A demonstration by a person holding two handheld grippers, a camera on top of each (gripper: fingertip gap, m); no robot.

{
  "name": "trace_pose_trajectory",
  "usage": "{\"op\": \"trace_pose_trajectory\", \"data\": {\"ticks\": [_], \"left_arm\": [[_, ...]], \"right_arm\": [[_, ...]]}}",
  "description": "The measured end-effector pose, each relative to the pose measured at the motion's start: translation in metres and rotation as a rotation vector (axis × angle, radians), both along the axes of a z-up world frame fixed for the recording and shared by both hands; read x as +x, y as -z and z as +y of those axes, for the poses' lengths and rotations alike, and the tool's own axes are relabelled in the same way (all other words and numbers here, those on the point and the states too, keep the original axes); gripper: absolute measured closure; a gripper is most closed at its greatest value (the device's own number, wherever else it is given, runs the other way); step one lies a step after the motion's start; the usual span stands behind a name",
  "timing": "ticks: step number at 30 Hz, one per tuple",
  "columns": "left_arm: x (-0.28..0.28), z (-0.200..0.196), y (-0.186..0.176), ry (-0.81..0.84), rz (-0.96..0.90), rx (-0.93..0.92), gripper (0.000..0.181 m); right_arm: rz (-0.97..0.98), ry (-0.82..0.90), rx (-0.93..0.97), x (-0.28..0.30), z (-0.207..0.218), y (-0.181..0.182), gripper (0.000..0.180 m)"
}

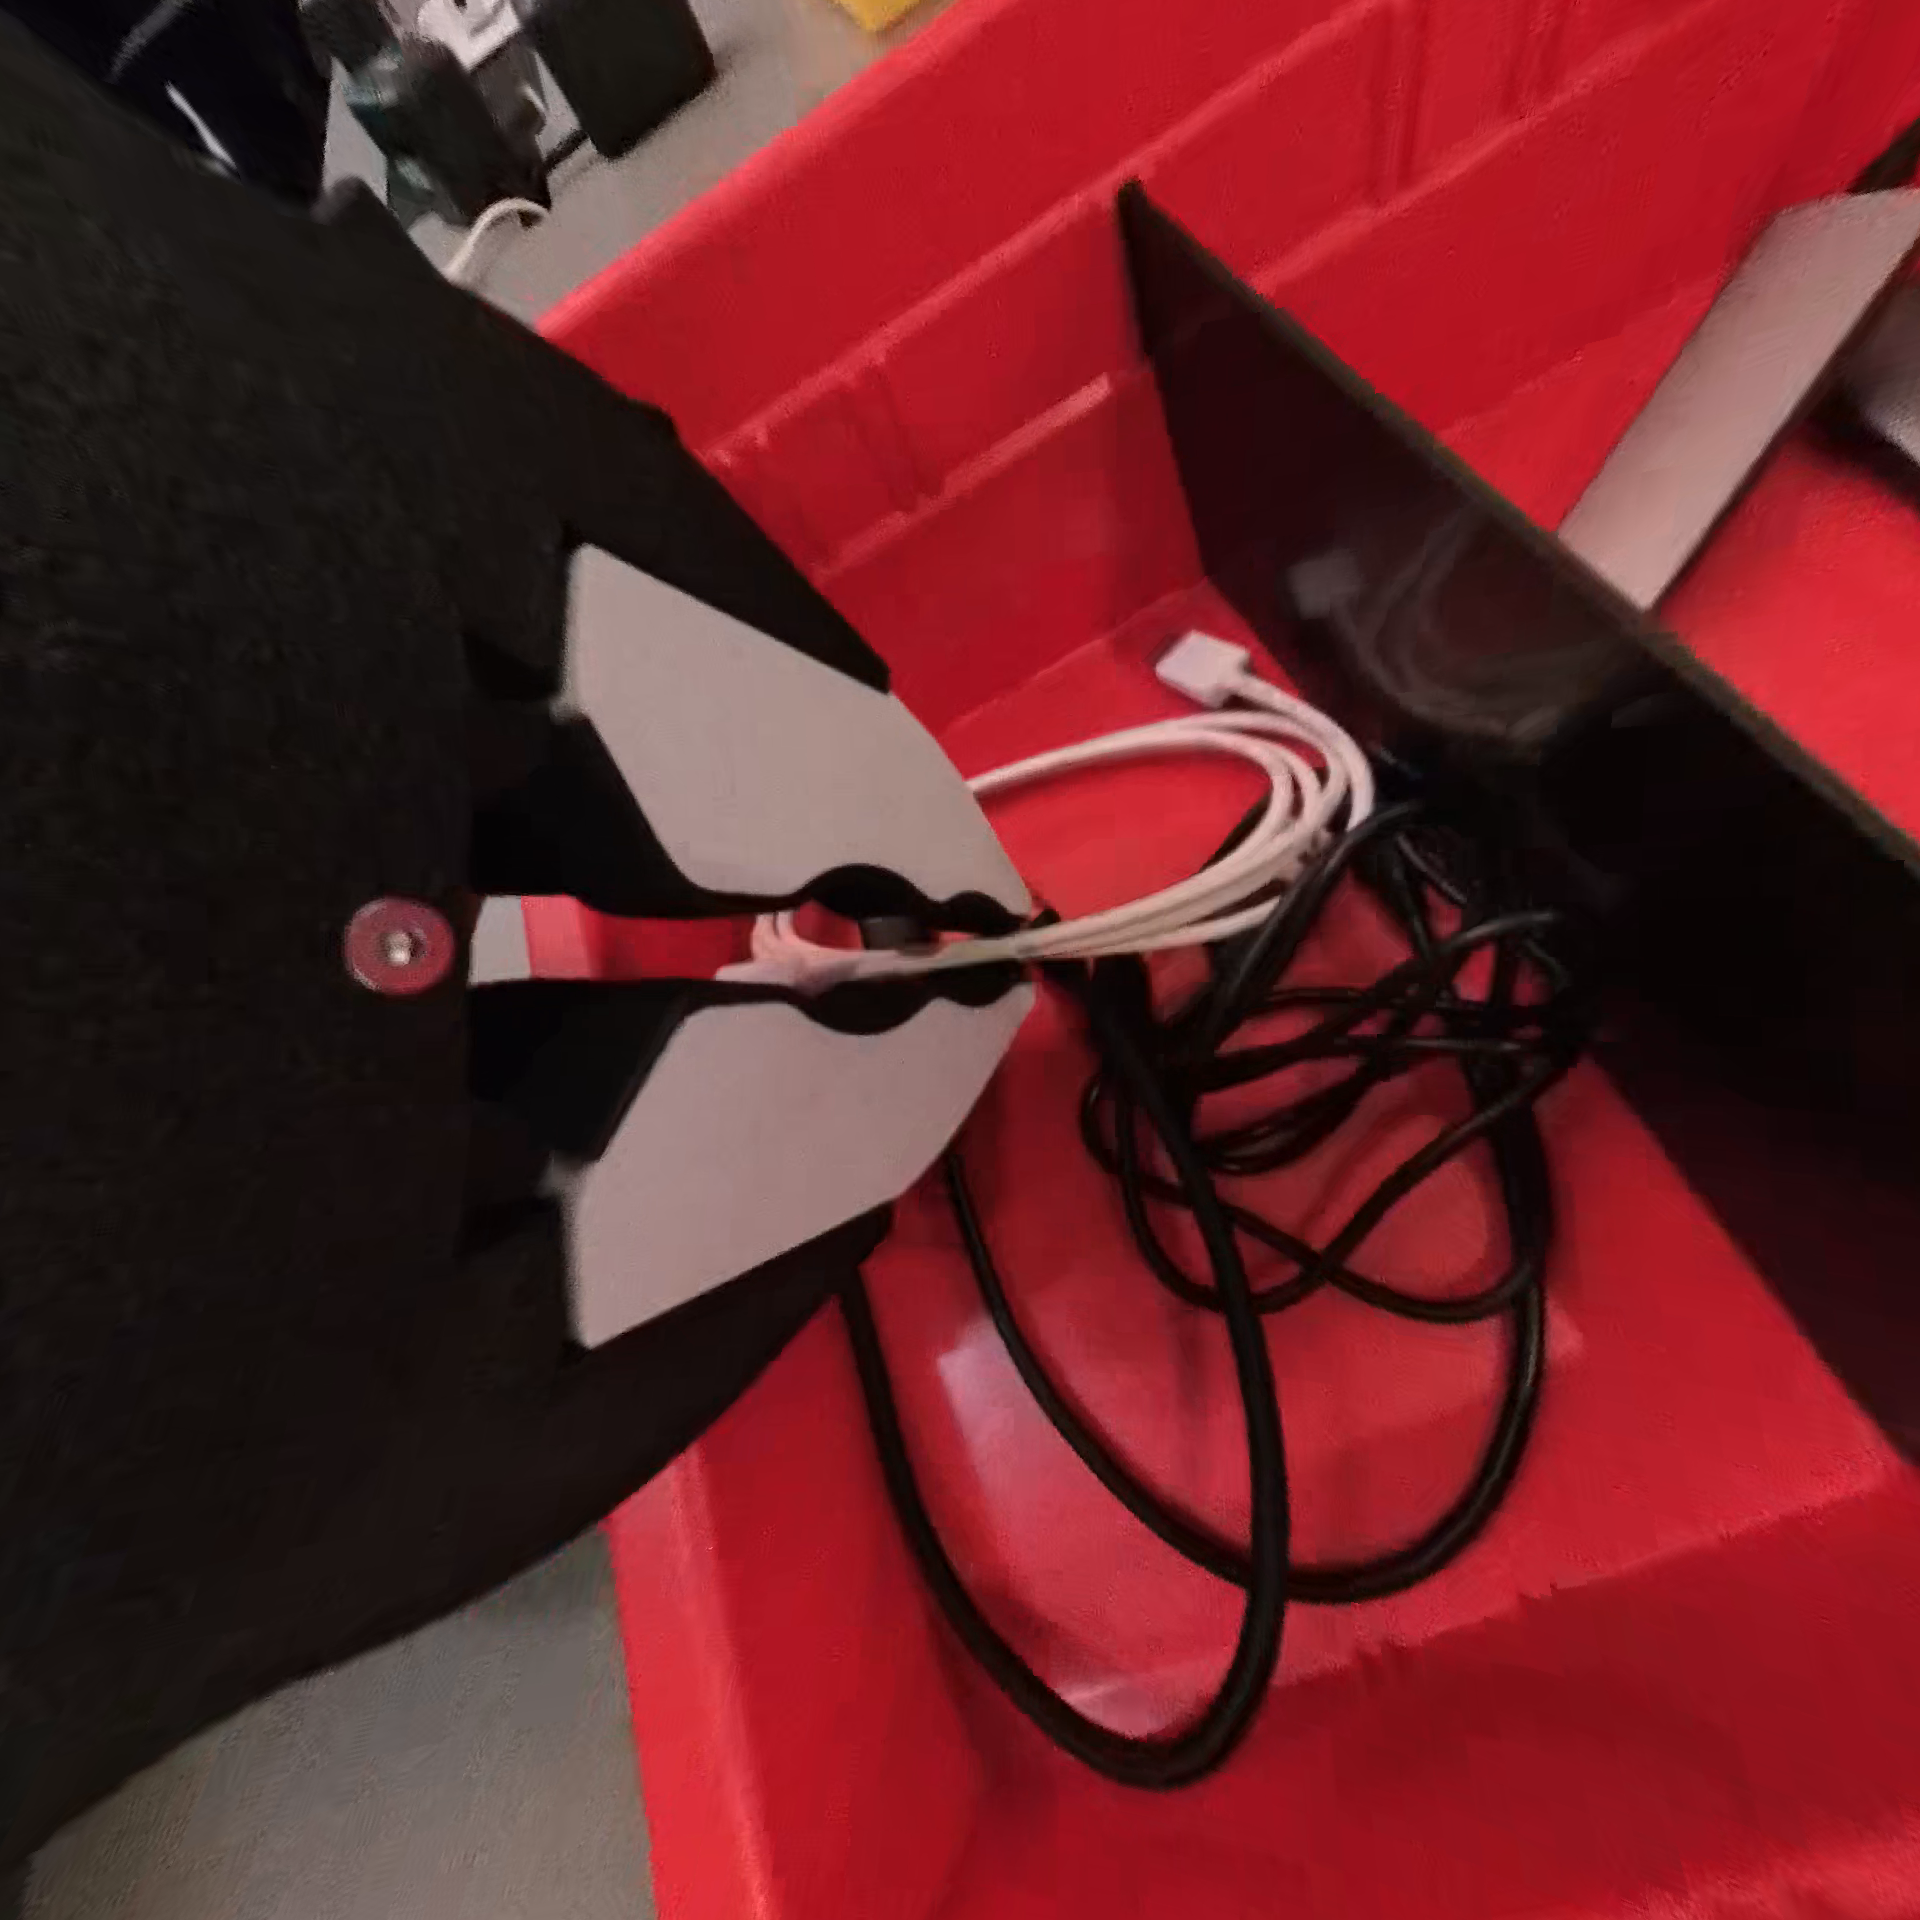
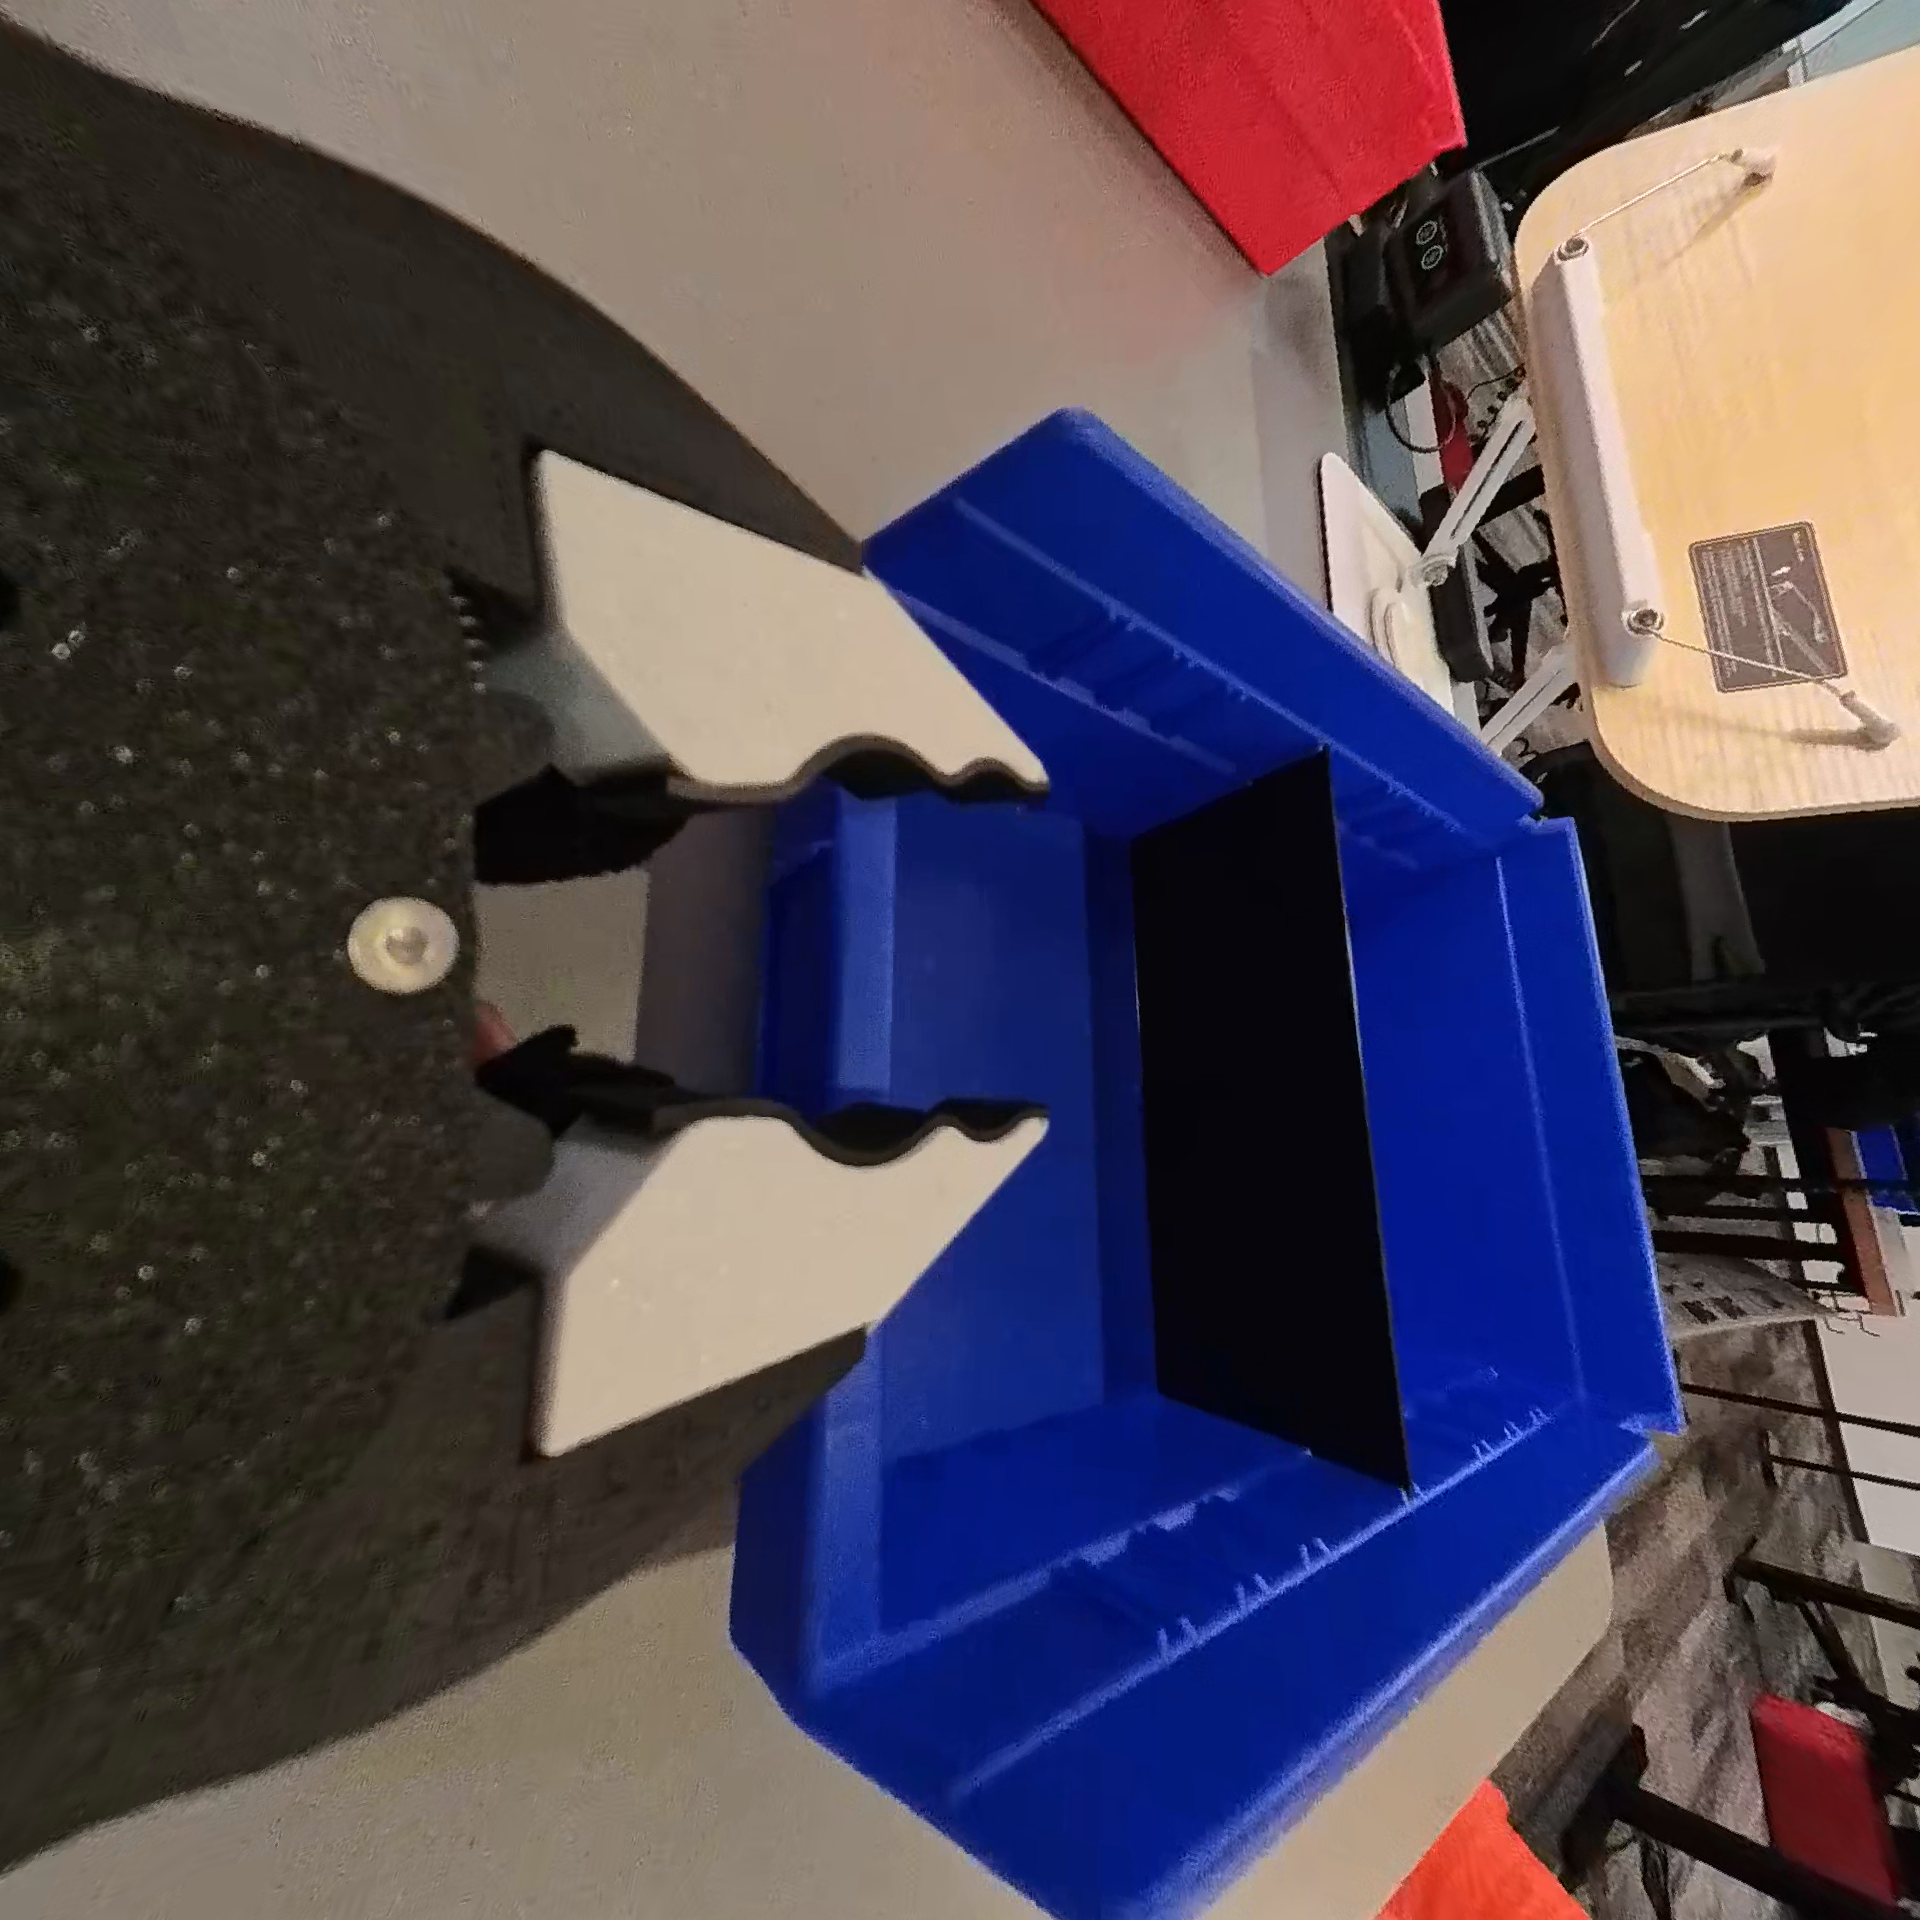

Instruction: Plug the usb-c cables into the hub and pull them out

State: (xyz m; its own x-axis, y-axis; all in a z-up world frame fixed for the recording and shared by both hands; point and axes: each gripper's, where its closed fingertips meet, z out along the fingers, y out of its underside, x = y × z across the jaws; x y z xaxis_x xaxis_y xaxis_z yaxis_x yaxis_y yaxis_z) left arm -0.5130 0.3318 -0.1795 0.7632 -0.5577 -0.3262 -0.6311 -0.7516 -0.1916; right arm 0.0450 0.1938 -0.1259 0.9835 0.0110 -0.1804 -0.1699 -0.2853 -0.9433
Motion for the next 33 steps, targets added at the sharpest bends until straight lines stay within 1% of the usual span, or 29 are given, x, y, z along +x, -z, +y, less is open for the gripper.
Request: {"op": "trace_pose_trajectory", "data": {"ticks": [2, 4, 6, 8, 9, 10, 12, 13, 15, 16, 18, 20, 24, 26, 28, 30, 31, 33], "left_arm": [[-0.006, 0.001, -0.015, 0.006, 0.062, 0.084, 0.176], [-0.018, 0.003, -0.044, -0.013, 0.137, 0.216, 0.176], [-0.025, 0.001, -0.078, -0.022, 0.186, 0.361, 0.177], [-0.027, -0.003, -0.12, -0.034, 0.227, 0.544, 0.176], [-0.019, -0.007, -0.139, -0.003, 0.226, 0.629, 0.176], [-0.002, -0.012, -0.154, 0.078, 0.204, 0.699, 0.176], [0.058, -0.028, -0.169, 0.328, 0.094, 0.795, 0.177], [0.098, -0.043, -0.168, 0.491, 0.013, 0.817, 0.176], [0.179, -0.087, -0.153, 0.844, -0.161, 0.829, 0.176], [0.21, -0.107, -0.144, 0.96, -0.231, 0.839, 0.176], [0.255, -0.134, -0.115, 1.089, -0.302, 0.763, 0.176], [0.285, -0.15, -0.086, 1.179, -0.319, 0.706, 0.177], [0.316, -0.168, -0.049, 1.291, -0.37, 0.635, 0.177], [0.321, -0.175, -0.027, 1.318, -0.366, 0.536, 0.176], [0.318, -0.177, -0.01, 1.272, -0.354, 0.428, 0.175], [0.316, -0.182, 0.0, 1.233, -0.397, 0.316, 0.173], [0.314, -0.185, 0.004, 1.211, -0.418, 0.265, 0.17], [0.312, -0.187, 0.002, 1.135, -0.497, 0.207, 0.156]], "right_arm": [[0.0, 0.005, -0.003, 0.002, -0.001, 0.001, 0.123], [0.007, 0.012, -0.003, 0.004, -0.001, 0.001, 0.124], [0.02, 0.016, 0.0, 0.006, -0.001, 0.001, 0.124], [0.032, 0.017, 0.001, 0.006, -0.001, 0.001, 0.125], [0.035, 0.017, 0.002, 0.006, -0.001, 0.001, 0.125], [0.036, 0.016, 0.003, 0.005, -0.001, 0.001, 0.126], [0.037, 0.011, 0.002, 0.004, -0.001, 0.0, 0.127], [0.037, 0.01, 0.005, 0.003, 0.0, -0.001, 0.127], [0.036, 0.005, 0.018, 0.0, 0.0, -0.005, 0.127], [0.037, 0.0, 0.027, -0.001, 0.0, -0.007, 0.127], [0.046, -0.015, 0.044, -0.004, -0.001, -0.011, 0.127], [0.05, -0.019, 0.044, -0.006, -0.001, -0.012, 0.127], [0.045, -0.027, 0.037, -0.008, -0.003, -0.01, 0.127], [0.043, -0.024, 0.035, -0.007, -0.004, -0.01, 0.127], [0.041, -0.008, 0.033, -0.003, -0.007, -0.009, 0.127], [0.046, -0.003, 0.034, -0.001, -0.009, -0.009, 0.127], [0.049, 0.001, 0.033, 0.0, -0.01, -0.009, 0.127], [0.051, 0.007, 0.029, 0.002, -0.011, -0.008, 0.126]]}}
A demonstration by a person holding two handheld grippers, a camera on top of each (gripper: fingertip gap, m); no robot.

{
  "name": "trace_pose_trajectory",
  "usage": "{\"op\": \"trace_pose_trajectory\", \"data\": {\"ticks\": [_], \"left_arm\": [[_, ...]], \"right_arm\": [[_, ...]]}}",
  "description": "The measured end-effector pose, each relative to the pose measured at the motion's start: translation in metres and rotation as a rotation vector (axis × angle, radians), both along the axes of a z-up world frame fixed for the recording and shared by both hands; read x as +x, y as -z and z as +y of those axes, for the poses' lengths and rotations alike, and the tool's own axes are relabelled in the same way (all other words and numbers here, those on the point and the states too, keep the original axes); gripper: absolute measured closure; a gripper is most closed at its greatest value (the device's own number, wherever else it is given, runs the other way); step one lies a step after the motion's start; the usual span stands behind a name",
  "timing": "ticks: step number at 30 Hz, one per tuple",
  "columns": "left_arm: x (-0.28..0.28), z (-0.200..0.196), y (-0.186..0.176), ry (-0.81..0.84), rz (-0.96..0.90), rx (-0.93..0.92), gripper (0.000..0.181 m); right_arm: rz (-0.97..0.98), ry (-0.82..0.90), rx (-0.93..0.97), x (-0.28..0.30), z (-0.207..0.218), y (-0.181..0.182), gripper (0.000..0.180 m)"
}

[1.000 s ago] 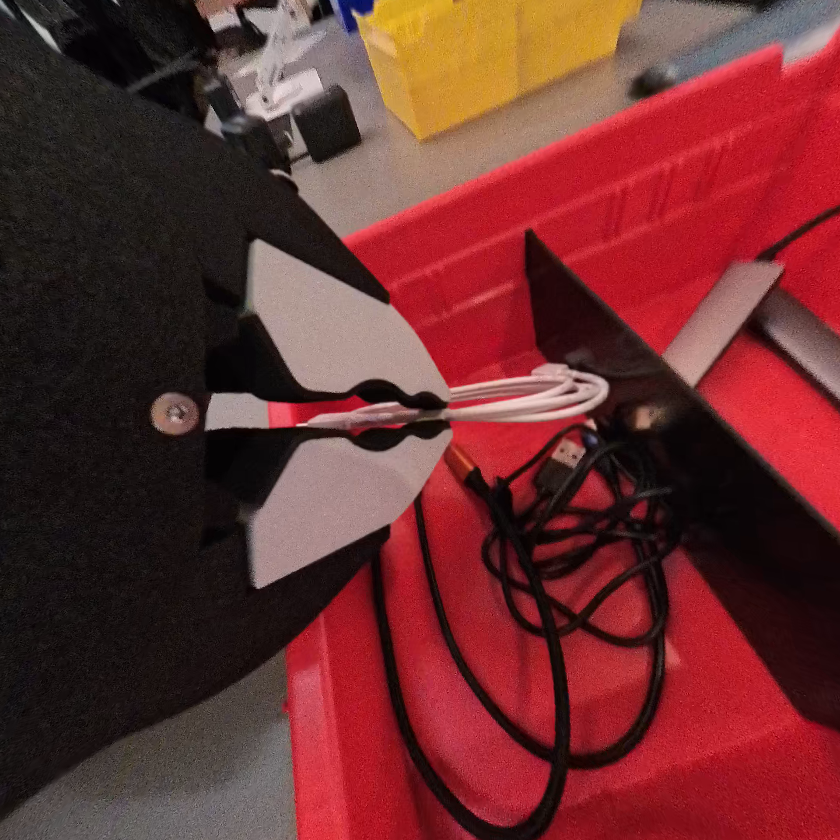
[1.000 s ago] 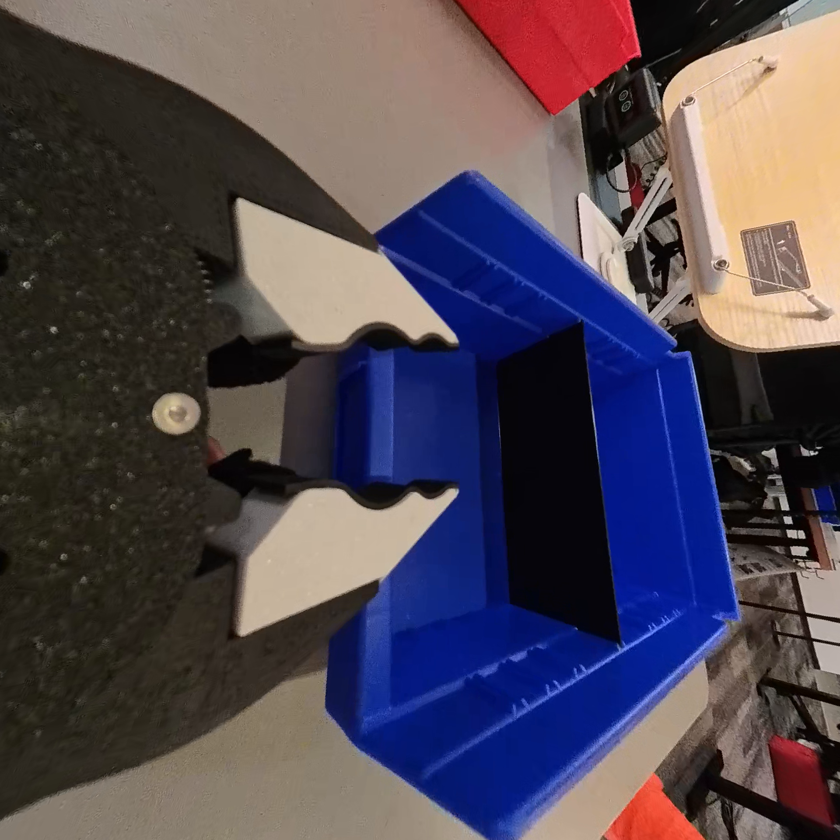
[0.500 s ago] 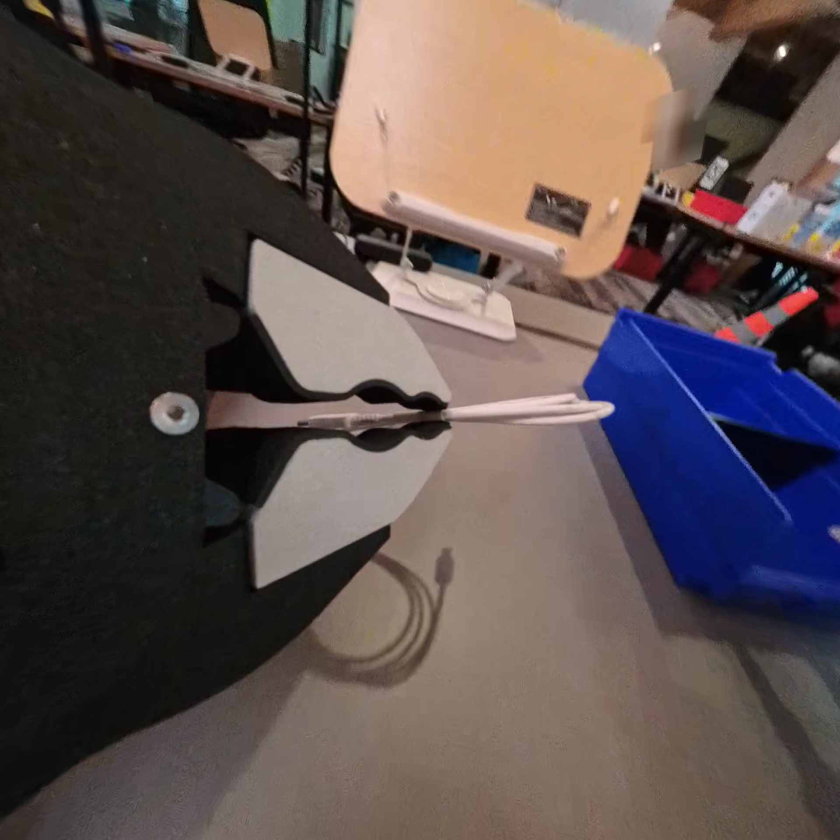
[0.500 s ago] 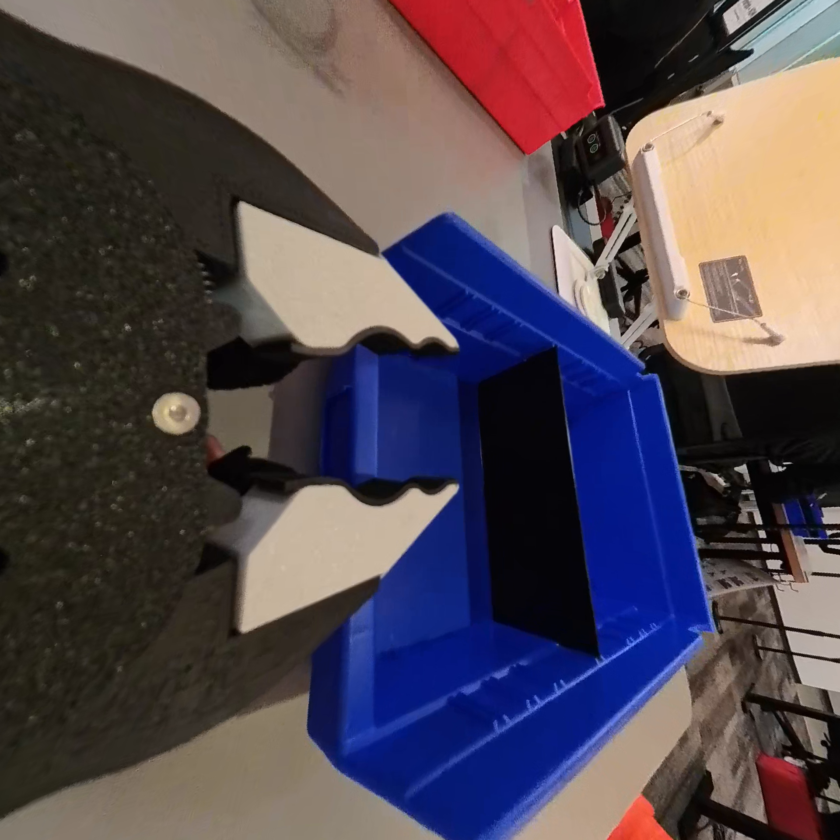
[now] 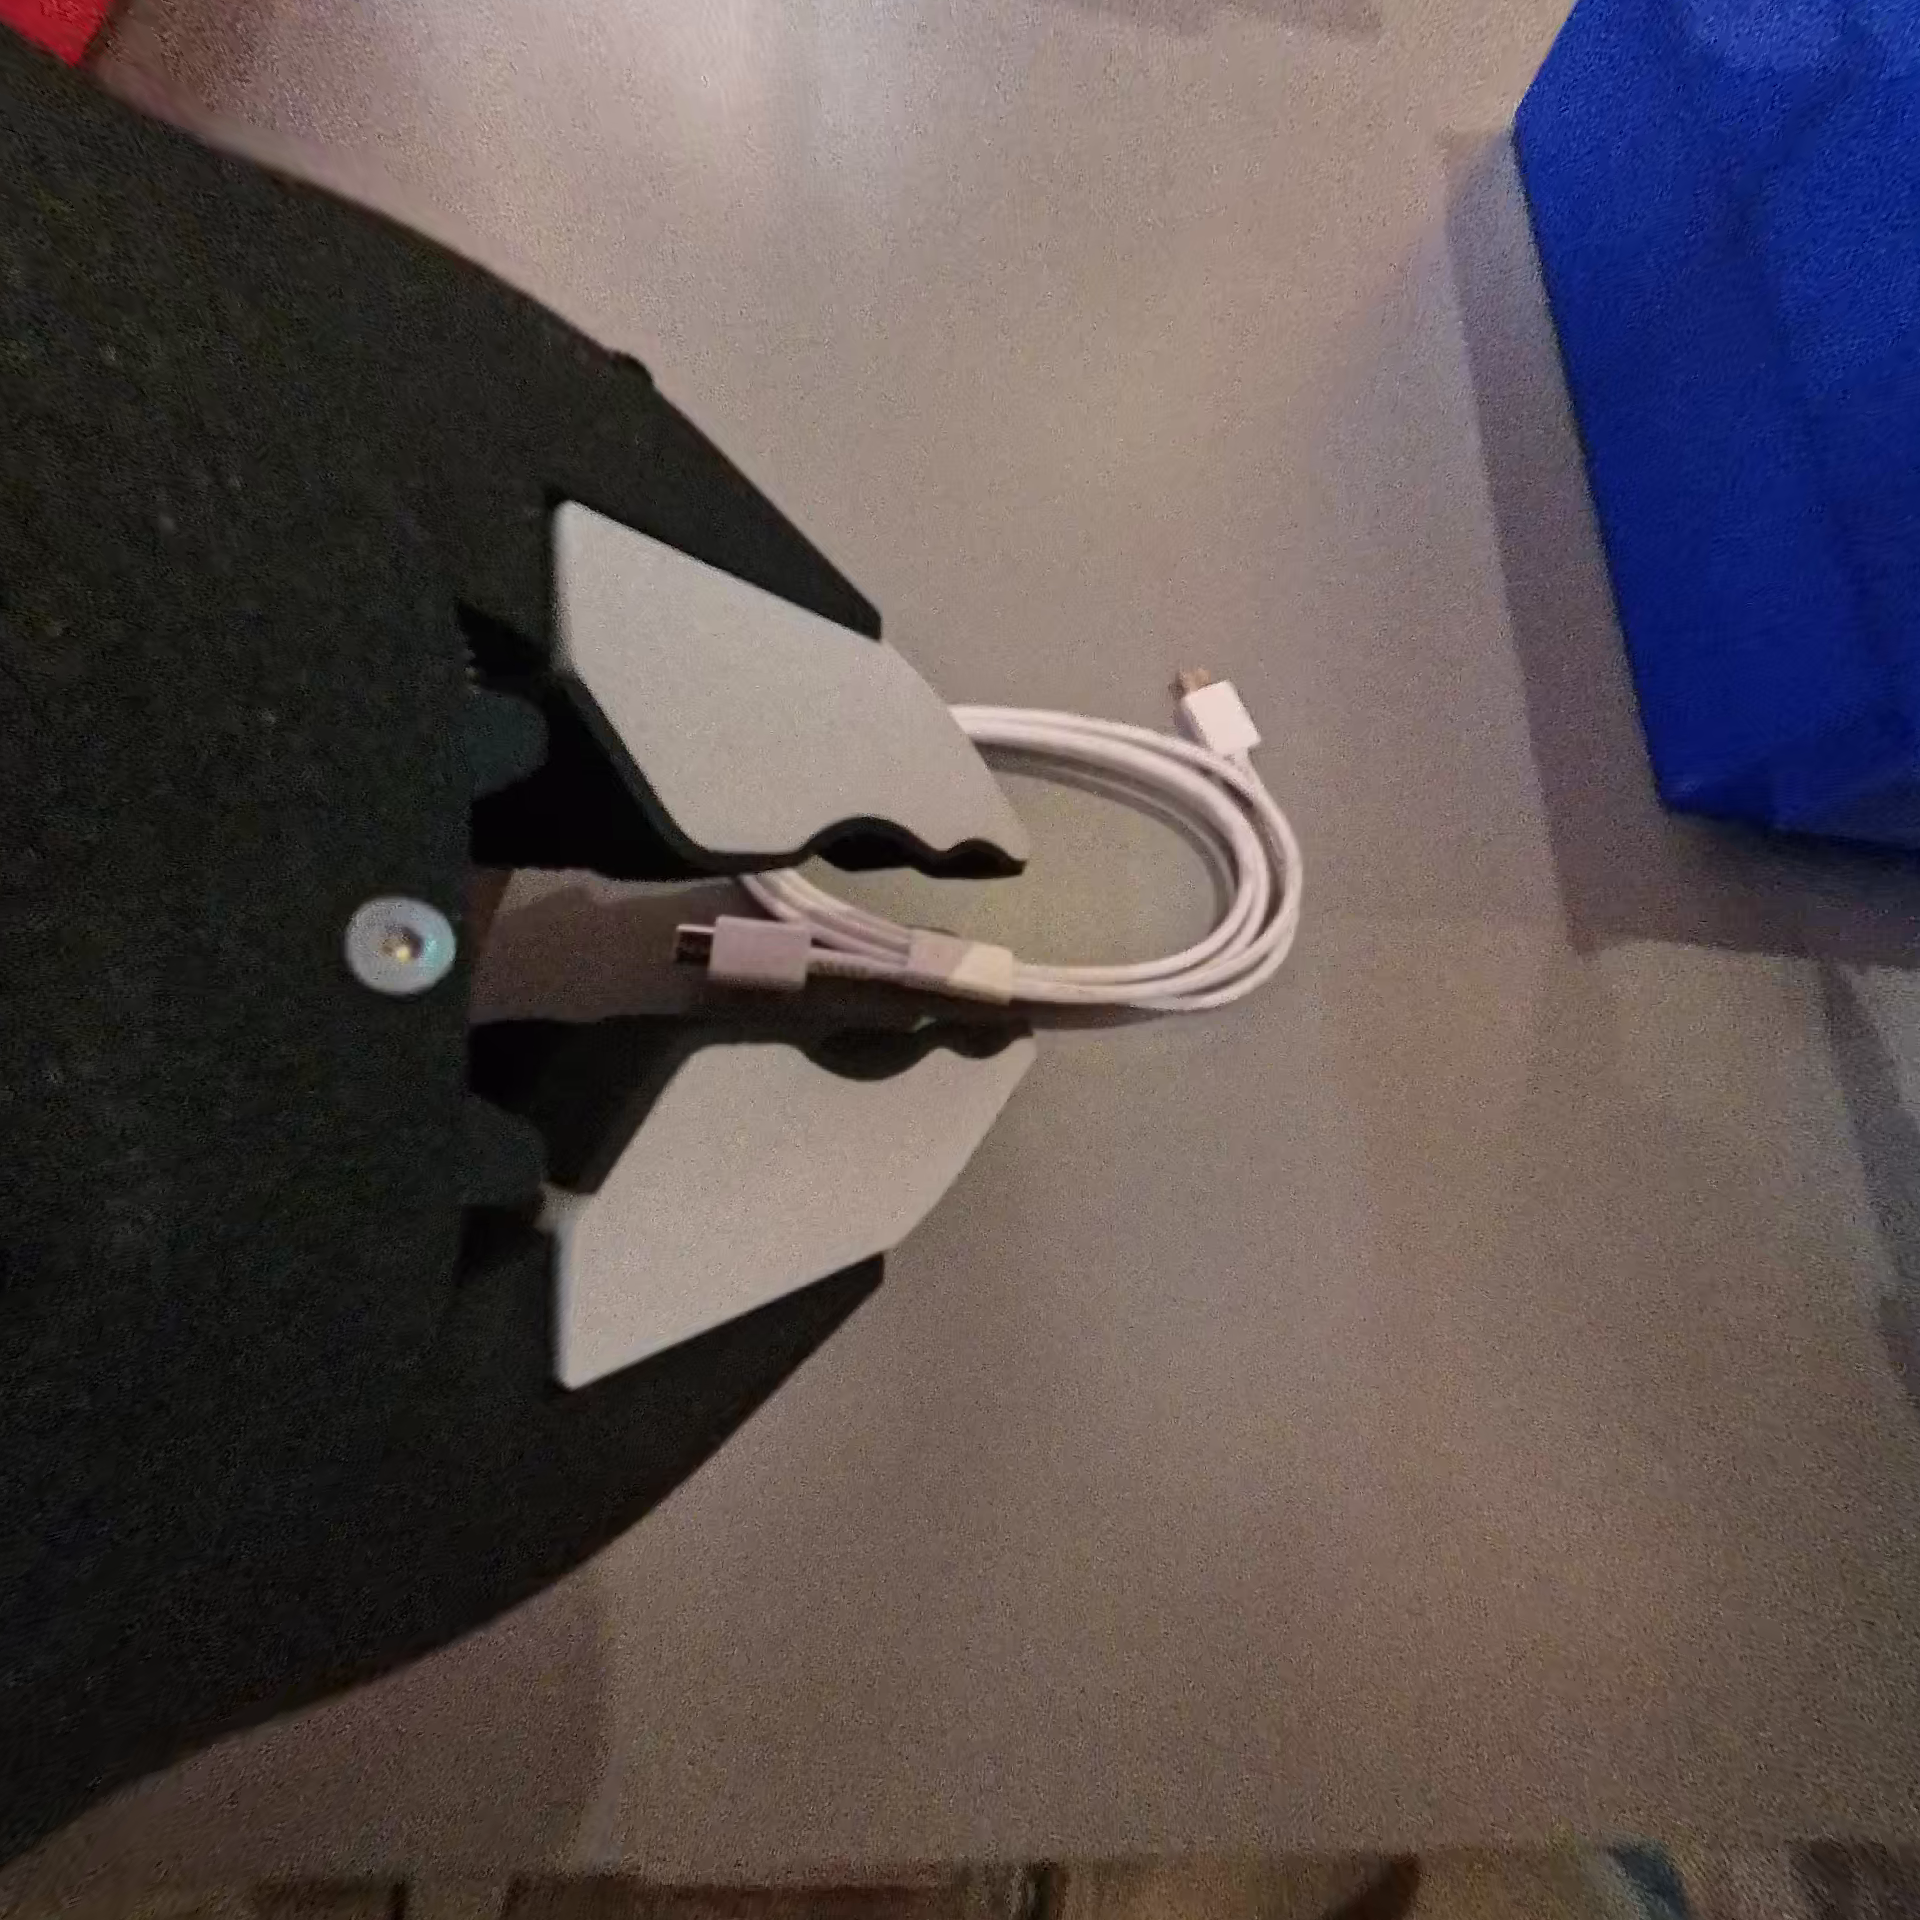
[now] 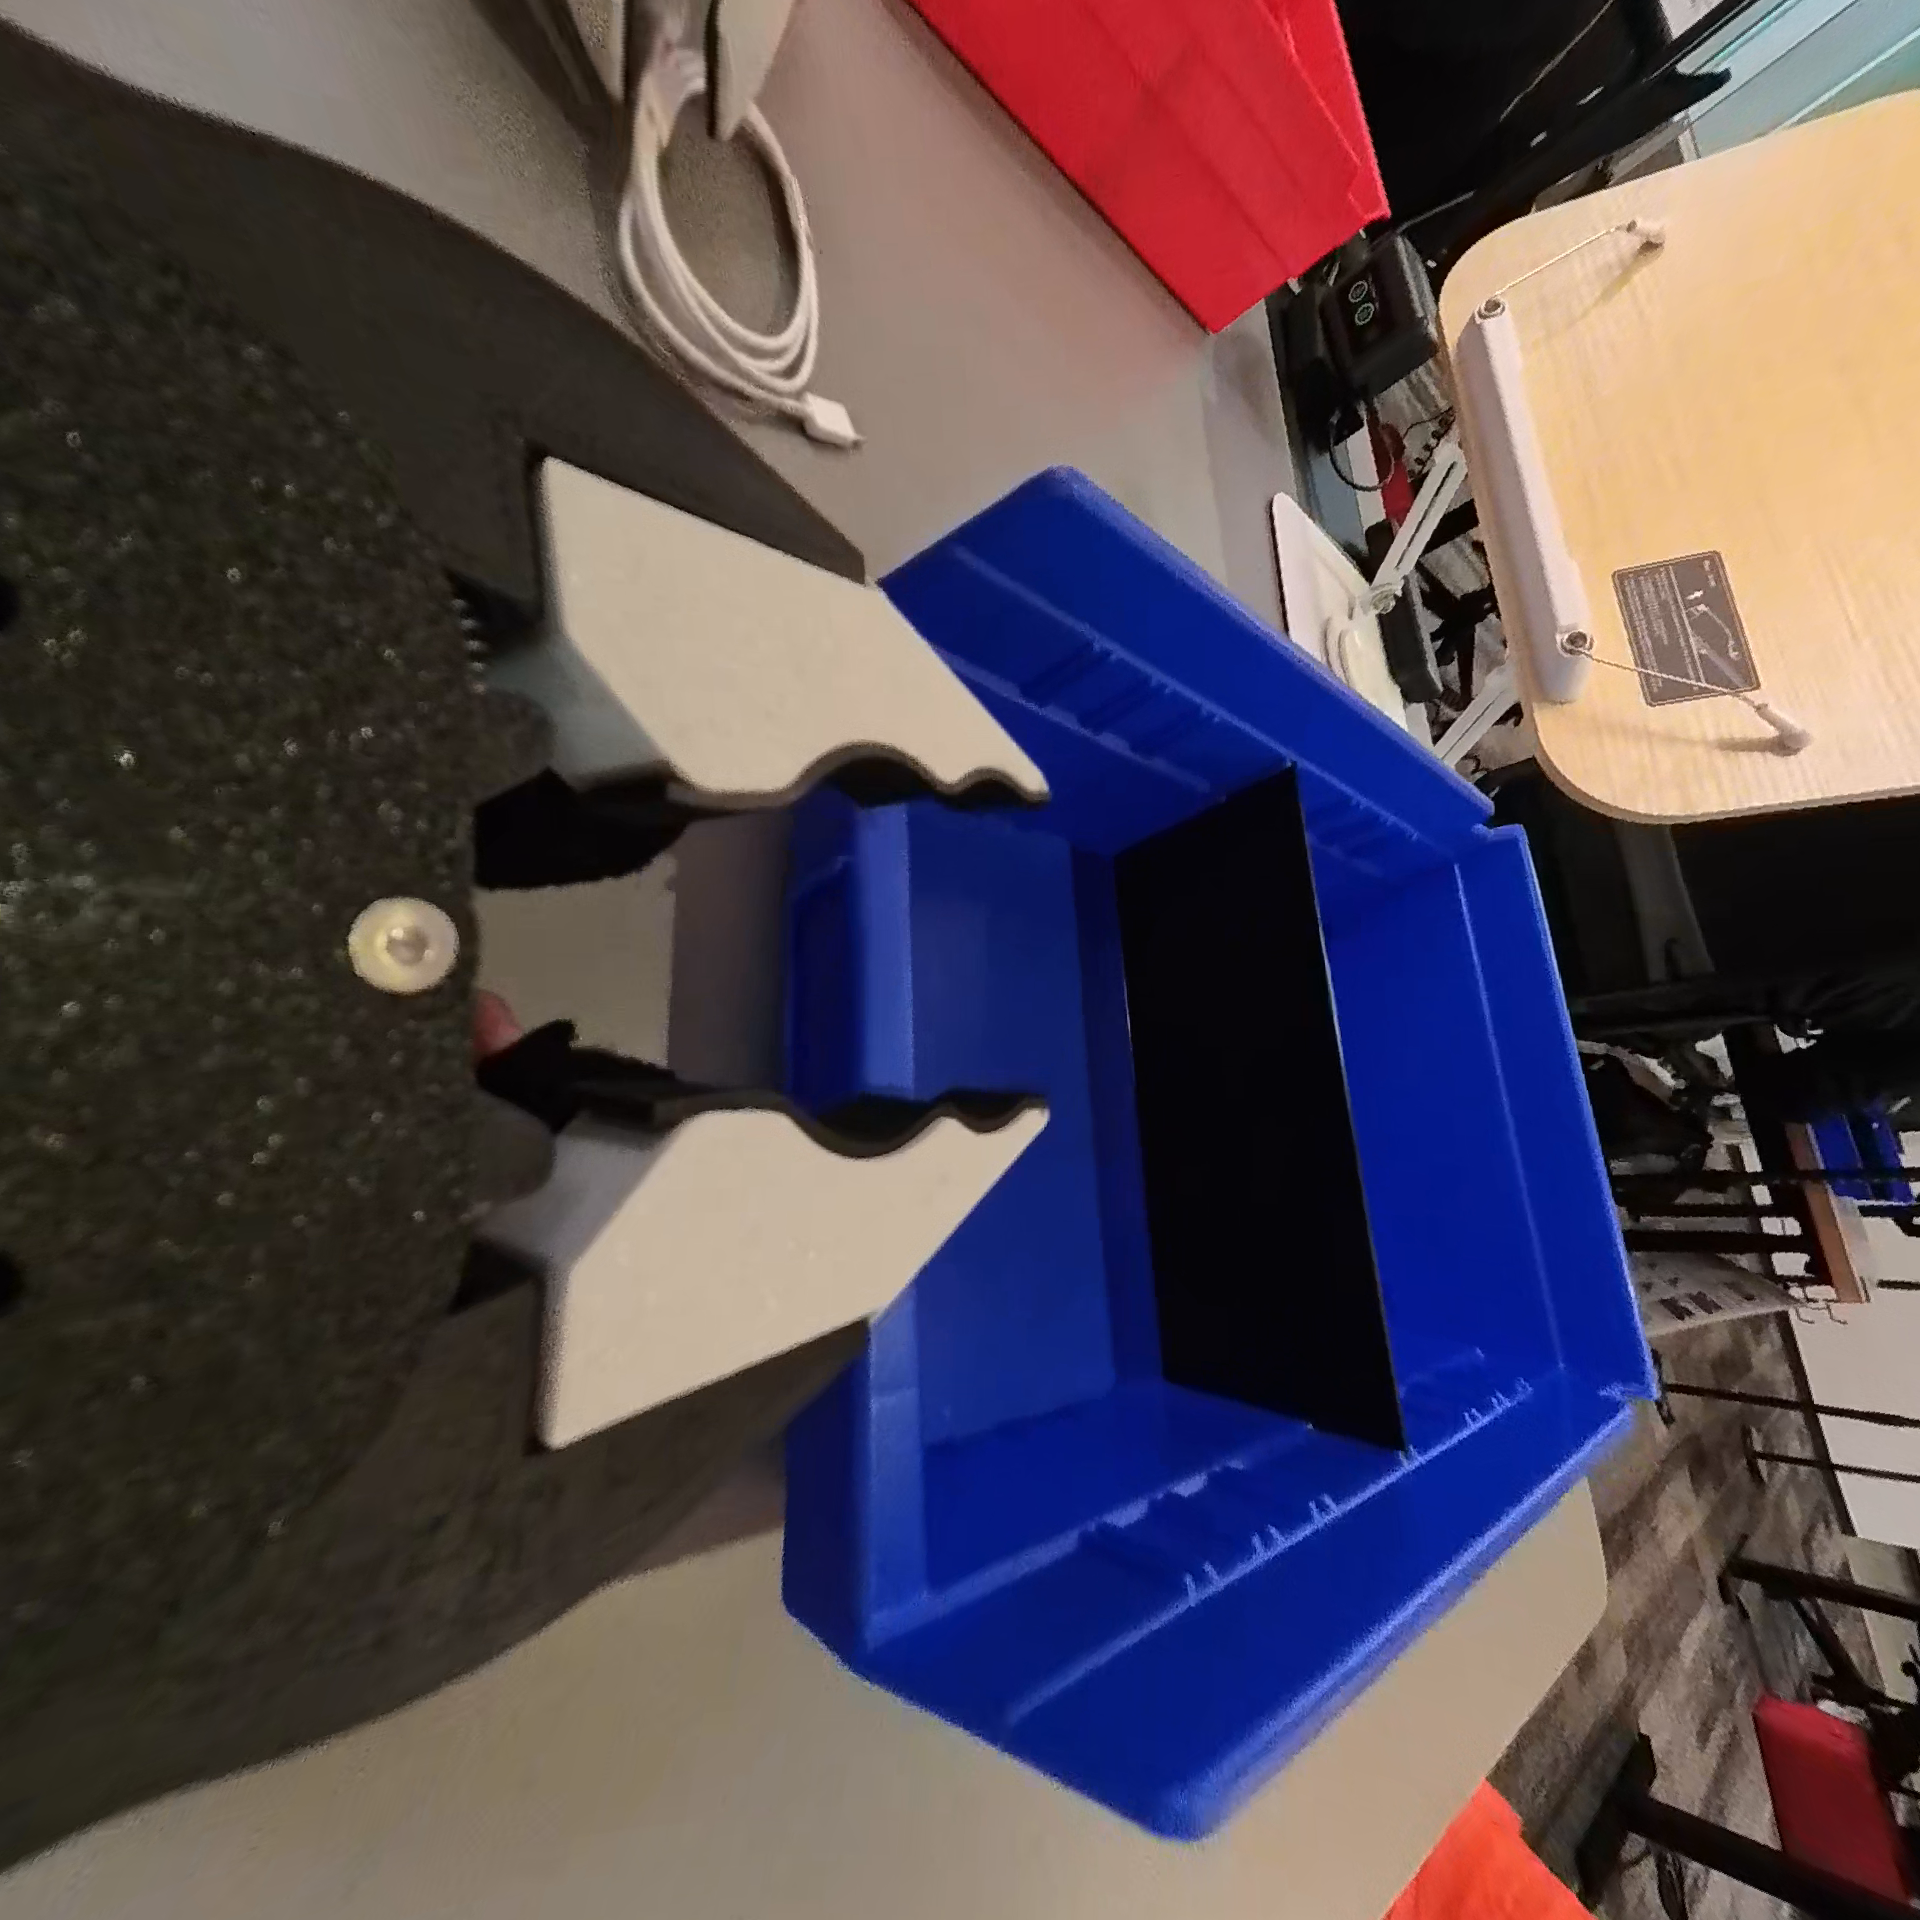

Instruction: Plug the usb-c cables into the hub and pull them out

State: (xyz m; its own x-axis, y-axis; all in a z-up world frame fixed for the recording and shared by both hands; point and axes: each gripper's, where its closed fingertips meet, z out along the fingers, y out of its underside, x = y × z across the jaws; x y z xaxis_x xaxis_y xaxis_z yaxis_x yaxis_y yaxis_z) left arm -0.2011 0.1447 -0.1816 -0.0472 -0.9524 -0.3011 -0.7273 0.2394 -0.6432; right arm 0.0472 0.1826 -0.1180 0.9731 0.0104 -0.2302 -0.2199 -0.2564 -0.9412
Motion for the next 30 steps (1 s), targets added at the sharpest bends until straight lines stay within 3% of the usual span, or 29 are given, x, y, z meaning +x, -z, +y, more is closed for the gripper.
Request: {"op": "trace_pose_trajectory", "data": {"ticks": [3, 6, 9, 11, 14, 17, 21, 24, 26, 30], "left_arm": [[-0.008, -0.006, -0.022, -0.058, -0.113, -0.222, 0.149], [-0.032, 0.008, -0.076, -0.161, -0.327, -0.419, 0.147], [-0.089, 0.061, -0.13, -0.378, -0.523, -0.468, 0.152], [-0.143, 0.108, -0.141, -0.621, -0.559, -0.462, 0.157], [-0.227, 0.168, -0.11, -0.997, -0.348, -0.388, 0.147], [-0.264, 0.194, -0.064, -1.109, -0.095, -0.375, 0.138], [-0.267, 0.219, -0.019, -1.146, 0.064, -0.445, 0.138], [-0.269, 0.229, 0.003, -1.139, 0.148, -0.44, 0.157], [-0.265, 0.228, -0.001, -1.109, 0.116, -0.429, 0.168], [-0.263, 0.22, -0.038, -1.067, -0.03, -0.327, 0.172]], "right_arm": [[-0.001, 0.009, 0.0, 0.003, -0.002, 0.0, 0.126], [-0.001, 0.018, -0.003, 0.006, -0.003, 0.001, 0.127], [0.005, 0.018, -0.005, 0.006, -0.002, 0.002, 0.127], [0.005, 0.013, -0.007, 0.005, -0.001, 0.003, 0.127], [0.006, -0.001, -0.007, 0.0, 0.001, 0.003, 0.127], [0.003, -0.017, -0.01, -0.006, 0.004, 0.003, 0.127], [-0.012, -0.028, -0.014, -0.011, 0.009, 0.004, 0.126], [-0.022, -0.031, -0.018, -0.012, 0.01, 0.005, 0.127], [-0.03, -0.026, -0.021, -0.01, 0.01, 0.006, 0.127], [-0.036, -0.013, -0.029, -0.006, 0.008, 0.008, 0.127]]}}
